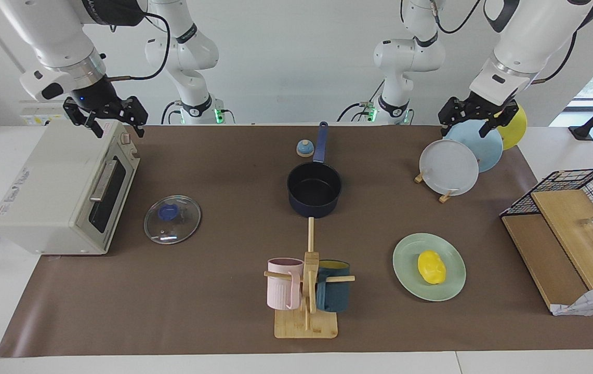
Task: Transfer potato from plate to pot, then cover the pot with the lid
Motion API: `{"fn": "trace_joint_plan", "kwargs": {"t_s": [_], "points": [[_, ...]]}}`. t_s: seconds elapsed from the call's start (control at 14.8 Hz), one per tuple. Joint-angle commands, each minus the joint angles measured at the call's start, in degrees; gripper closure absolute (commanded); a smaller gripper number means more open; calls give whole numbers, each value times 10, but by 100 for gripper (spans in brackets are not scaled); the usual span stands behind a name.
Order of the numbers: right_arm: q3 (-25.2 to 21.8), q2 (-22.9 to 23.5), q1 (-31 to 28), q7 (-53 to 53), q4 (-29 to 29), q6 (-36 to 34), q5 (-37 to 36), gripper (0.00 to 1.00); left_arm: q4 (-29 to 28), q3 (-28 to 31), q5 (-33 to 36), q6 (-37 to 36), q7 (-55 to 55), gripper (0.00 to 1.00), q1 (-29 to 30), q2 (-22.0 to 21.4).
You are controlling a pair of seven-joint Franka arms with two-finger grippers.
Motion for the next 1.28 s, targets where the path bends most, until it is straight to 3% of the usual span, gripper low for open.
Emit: {"fn": "trace_joint_plan", "kwargs": {"t_s": [0.0,0.67,1.21], "points": [[1,-9,-2,5,-8,-3,12,0,-15,-1,3,12,-3,0,2,-13],[4,-11,1,5,-12,-2,11,0,-17,-5,3,5,-1,0,-5,-14],[7,-8,3,-7,-57,59,9,0,-34,-3,1,34,-4,0,2,-21]]}}
